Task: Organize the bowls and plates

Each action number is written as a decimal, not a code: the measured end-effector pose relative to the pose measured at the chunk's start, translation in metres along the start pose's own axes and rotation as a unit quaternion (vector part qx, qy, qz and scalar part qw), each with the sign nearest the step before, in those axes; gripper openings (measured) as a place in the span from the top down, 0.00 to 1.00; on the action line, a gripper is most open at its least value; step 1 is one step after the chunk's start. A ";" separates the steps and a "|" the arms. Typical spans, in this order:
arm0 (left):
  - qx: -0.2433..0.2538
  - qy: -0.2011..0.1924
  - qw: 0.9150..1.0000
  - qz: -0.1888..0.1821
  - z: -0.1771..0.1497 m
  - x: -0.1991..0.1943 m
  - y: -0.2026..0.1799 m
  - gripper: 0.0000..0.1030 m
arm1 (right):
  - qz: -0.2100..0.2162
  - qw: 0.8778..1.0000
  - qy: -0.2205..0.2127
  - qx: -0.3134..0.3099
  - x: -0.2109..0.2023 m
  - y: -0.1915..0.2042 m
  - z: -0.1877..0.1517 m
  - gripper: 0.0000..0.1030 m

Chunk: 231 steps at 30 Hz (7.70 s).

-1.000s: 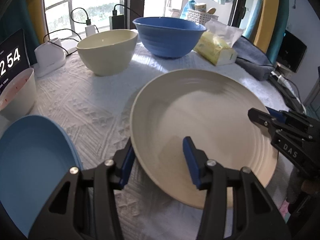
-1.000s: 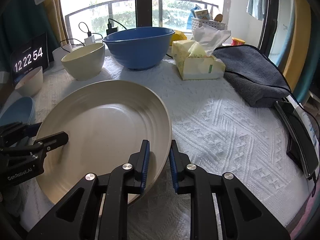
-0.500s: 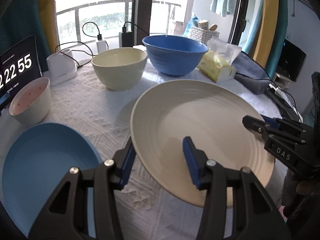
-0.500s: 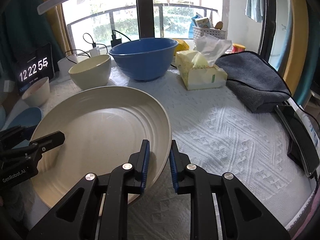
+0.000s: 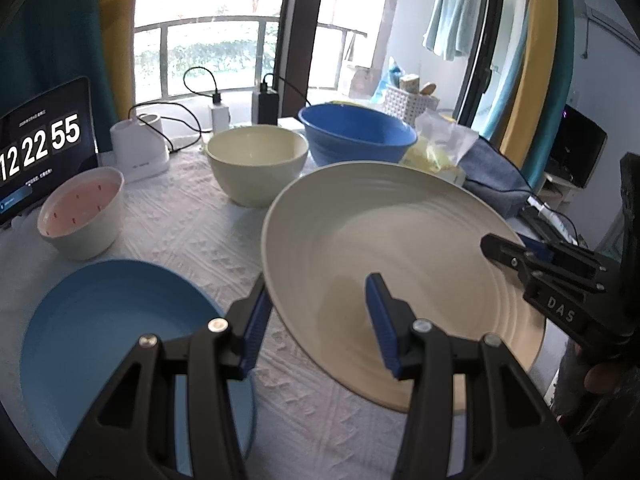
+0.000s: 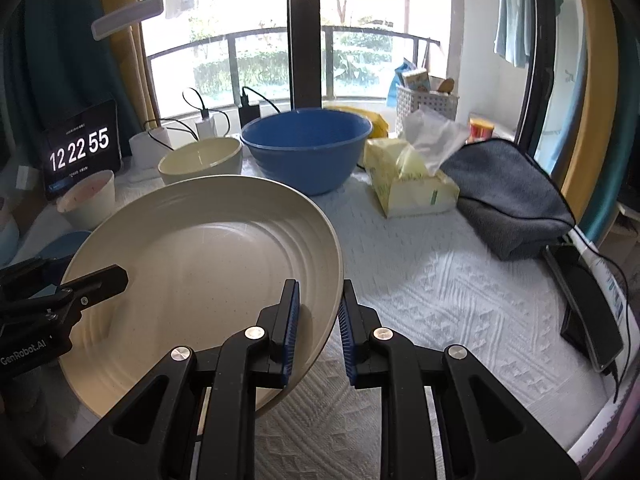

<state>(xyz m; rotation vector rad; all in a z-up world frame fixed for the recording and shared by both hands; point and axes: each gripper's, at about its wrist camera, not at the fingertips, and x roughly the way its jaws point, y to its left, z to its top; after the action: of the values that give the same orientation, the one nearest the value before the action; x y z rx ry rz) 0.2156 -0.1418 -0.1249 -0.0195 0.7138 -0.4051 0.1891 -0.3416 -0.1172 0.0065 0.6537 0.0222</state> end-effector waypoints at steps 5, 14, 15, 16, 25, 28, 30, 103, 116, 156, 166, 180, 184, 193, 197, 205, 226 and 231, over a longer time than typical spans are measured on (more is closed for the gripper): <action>-0.008 -0.015 1.000 0.000 0.002 -0.013 0.007 0.53 | 0.003 1.000 -0.010 -0.008 -0.006 0.008 0.006 0.79; -0.022 -0.030 0.999 0.007 0.004 -0.030 0.019 0.53 | 0.014 1.000 -0.018 -0.015 -0.011 0.024 0.013 0.79; -0.023 -0.031 0.999 0.009 0.004 -0.032 0.021 0.53 | 0.016 1.000 -0.019 -0.016 -0.012 0.026 0.014 0.79; -0.024 -0.033 0.999 0.010 0.004 -0.033 0.023 0.53 | 0.018 1.000 -0.019 -0.016 -0.012 0.028 0.014 0.79; -0.042 -0.038 0.998 0.020 0.002 -0.044 0.039 0.53 | 0.034 0.999 -0.017 -0.029 -0.009 0.047 0.018 0.79; -0.045 -0.039 0.998 0.025 0.001 -0.047 0.045 0.53 | 0.041 0.999 -0.016 -0.030 -0.008 0.052 0.019 0.79; -0.049 -0.038 0.998 0.029 0.000 -0.048 0.050 0.53 | 0.044 0.998 -0.014 -0.033 -0.007 0.056 0.019 0.79; -0.041 0.012 0.980 0.192 -0.068 -0.084 0.141 0.51 | 0.160 0.978 0.074 -0.113 0.048 0.181 -0.012 0.74; -0.057 0.003 0.976 0.208 -0.068 -0.087 0.152 0.51 | 0.154 0.979 0.085 -0.105 0.054 0.178 -0.014 0.73; -0.120 0.012 0.981 0.150 -0.079 -0.067 0.168 0.42 | 0.195 0.973 0.111 -0.062 0.067 0.199 -0.017 0.49; -0.153 0.013 0.974 0.164 -0.080 -0.075 0.193 0.42 | 0.201 0.970 0.105 -0.085 0.071 0.224 -0.007 0.49; -0.162 0.004 0.966 0.203 -0.082 -0.080 0.209 0.42 | 0.221 0.963 0.109 -0.105 0.084 0.256 -0.002 0.49; -0.158 0.003 0.965 0.209 -0.082 -0.080 0.208 0.41 | 0.225 0.963 0.115 -0.098 0.087 0.253 -0.003 0.48; -0.147 0.000 0.964 0.221 -0.082 -0.083 0.201 0.40 | 0.221 0.965 0.092 -0.110 0.074 0.247 0.002 0.49; -0.149 -0.017 0.962 0.228 -0.080 -0.092 0.200 0.40 | 0.218 0.967 0.079 -0.109 0.067 0.239 0.008 0.49; -0.142 -0.060 0.962 0.224 -0.068 -0.109 0.188 0.39 | 0.212 0.970 0.065 -0.102 0.056 0.221 0.014 0.49; -0.085 -0.062 0.980 0.168 -0.048 -0.092 0.128 0.39 | 0.196 0.978 0.039 -0.067 0.040 0.170 0.019 0.49; -0.074 -0.063 0.983 0.156 -0.041 -0.087 0.116 0.39 | 0.190 0.980 0.033 -0.059 0.036 0.156 0.020 0.49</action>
<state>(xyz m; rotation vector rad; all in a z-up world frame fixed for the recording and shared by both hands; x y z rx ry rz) 0.1714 0.0016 -0.1188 -0.0721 0.6078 -0.0486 0.2272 -0.1845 -0.1215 0.0162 0.7094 0.4309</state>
